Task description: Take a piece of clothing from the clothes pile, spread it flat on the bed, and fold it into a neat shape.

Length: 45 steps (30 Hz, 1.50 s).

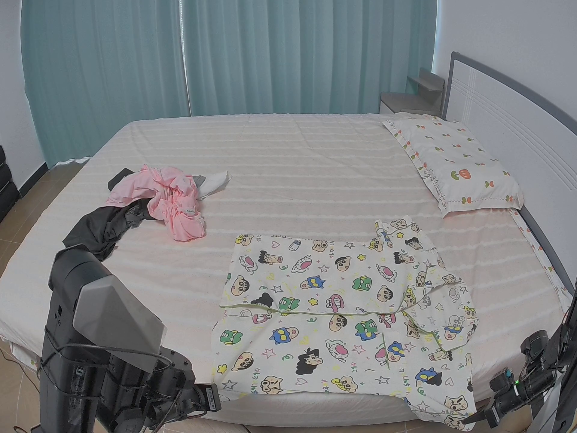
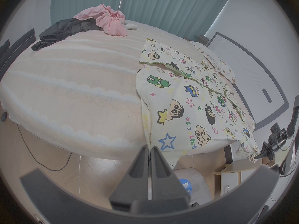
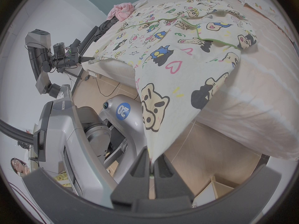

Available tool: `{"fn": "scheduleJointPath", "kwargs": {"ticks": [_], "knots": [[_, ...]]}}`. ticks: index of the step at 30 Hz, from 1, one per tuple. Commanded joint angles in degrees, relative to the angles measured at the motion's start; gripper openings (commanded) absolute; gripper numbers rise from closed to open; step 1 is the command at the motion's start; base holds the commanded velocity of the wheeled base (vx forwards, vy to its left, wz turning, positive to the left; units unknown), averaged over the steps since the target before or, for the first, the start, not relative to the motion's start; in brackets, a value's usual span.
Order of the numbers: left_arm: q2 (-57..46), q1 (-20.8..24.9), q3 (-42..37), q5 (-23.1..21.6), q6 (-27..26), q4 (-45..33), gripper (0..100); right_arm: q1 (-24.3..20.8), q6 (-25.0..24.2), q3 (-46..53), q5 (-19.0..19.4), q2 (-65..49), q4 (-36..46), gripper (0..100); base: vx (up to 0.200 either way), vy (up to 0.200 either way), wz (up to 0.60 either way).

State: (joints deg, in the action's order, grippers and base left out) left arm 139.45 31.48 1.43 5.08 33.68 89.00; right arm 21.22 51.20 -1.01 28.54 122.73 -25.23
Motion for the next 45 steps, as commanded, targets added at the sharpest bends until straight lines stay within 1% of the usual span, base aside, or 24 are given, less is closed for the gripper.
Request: {"fn": "scheduleJointPath", "kwargs": {"ticks": [1, 4, 6, 7, 9, 10, 11, 12, 14, 15, 17, 18, 19, 23, 25, 27, 29, 34, 36, 38, 40, 43, 45], "knots": [[-0.14, 0.08, -0.55, 0.01, 0.07, 0.64, 0, 0.05, 0.48, 1.01, -0.06, -1.36, 1.33, 0, 0.0, 0.0, 0.0], [-0.93, -0.01, -0.46, -0.6, 0.16, 0.64, 0, 0.13, 0.65, 1.01, 0.11, -1.8, 1.15, 0, 0.0, 0.0, 0.0], [-3.39, -0.19, -0.55, -1.92, 0.95, 0.64, 0, 0.22, 0.65, 1.01, 0.47, -3.03, 0.98, 0, 0.0, 0.0, 0.0], [-4.98, -0.27, -0.72, -2.89, 1.65, 0.56, 0, 0.31, 0.65, 1.01, 1.34, -3.91, 0.98, 0, 0.0, 0.0, 0.0], [-7.26, -0.36, -0.99, -3.85, 2.79, 0.56, 0, 0.66, 1.09, 1.01, 4.42, -5.75, 0.98, 0, 0.0, 0.0, 0.0], [-7.44, -0.36, -0.99, -3.85, 2.88, 0.56, 0, 0.75, 1.18, 1.01, 4.77, -5.84, 0.98, 0, 0.0, 0.0, 0.0], [-8.67, -0.45, -0.9, -3.85, 2.97, 0.56, 0, 0.75, 2.32, 1.01, 7.32, -7.25, 0.89, 0, 0.0, 0.0, 0.0], [-9.19, -0.54, -0.72, -3.85, 3.06, 0.56, 0, 0.75, 2.76, 1.01, 8.55, -7.95, 0.8, 0, 0.0, 0.0, 0.0], [-10.07, -1.33, -0.2, -3.68, 3.06, 0.56, 0, 0.75, 2.68, 1.01, 10.31, -9.71, 0.45, 0, 0.0, 0.0, 0.0], [-10.16, -1.42, -0.2, -3.68, 3.06, 0.56, 0, 0.75, 2.59, 1.01, 10.4, -9.88, 0.36, 0, 0.0, 0.0, 0.0], [-10.34, -2.82, 1.03, -3.24, 3.06, 0.47, 0, 0.75, 2.06, 1.01, 12.42, -11.64, -0.17, 0, 0.0, 0.0, 0.0], [-10.34, -2.82, 1.03, -3.24, 3.06, 0.47, 0, 0.75, 2.06, 1.01, 12.42, -11.64, -0.17, 0, 0.0, 0.0, 0.0], [-10.34, -3.44, 1.65, -3.15, 3.06, 0.21, 0, 0.75, 1.8, 0.84, 13.3, -12.96, -0.17, 0, 0.0, 0.0, 0.0], [-10.34, -3.88, 2.97, -3.15, 3.06, -0.15, 0, 0.66, 0.74, -1.36, 13.39, -14.45, -0.08, 0, 0.0, 0.0, 0.0], [-10.34, -3.79, 4.99, -3.06, 2.97, -1.73, 0, 0.49, -1.45, -4.0, 13.39, -16.12, 0.19, 0, 0.0, 0.0, 0.0], [-10.78, -3.79, 7.63, -3.06, 2.97, -5.16, 0, -0.04, -4.0, -6.02, 13.39, -17.09, 0.45, 0, 0.0, 0.0, 0.0], [-11.66, -4.05, 9.65, -3.06, 2.97, -7.88, 0, -0.48, -5.5, -6.99, 13.39, -17.53, 0.45, 0, 0.0, 0.0, 0.0], [-15.7, -5.2, 16.24, -3.15, 3.14, -20.89, 0, -1.45, -10.07, -10.94, 13.39, -17.35, 0.36, 0, 0.0, 0.0, 0.0], [-17.54, -5.64, 19.14, -3.24, 4.29, -26.51, 0, -1.54, -11.65, -12.52, 13.39, -17.09, 0.36, 0, 0.0, 0.0, 0.0], [-20.09, -5.72, 23.1, -3.33, 7.45, -34.25, 0, -1.62, -13.76, -14.19, 13.47, -17.09, 0.45, 0, 0.0, 0.0, 0.0], [-22.38, -5.72, 27.67, -3.94, 10.61, -44.79, 0, -1.8, -15.69, -15.34, 13.83, -17.09, 0.45, 0, 0.0, 0.0, 0.0], [-24.14, -5.81, 34.26, -4.47, 13.78, -57.27, 0, -1.98, -18.15, -17.27, 14.88, -17.09, 0.45, 0, 0.0, 0.0, 0.0], [-24.75, -5.81, 37.51, -6.4, 16.33, -62.46, 0, -1.98, -20.0, -18.32, 15.58, -17.0, 0.45, 0, 0.0, 0.0, 0.0]]}}
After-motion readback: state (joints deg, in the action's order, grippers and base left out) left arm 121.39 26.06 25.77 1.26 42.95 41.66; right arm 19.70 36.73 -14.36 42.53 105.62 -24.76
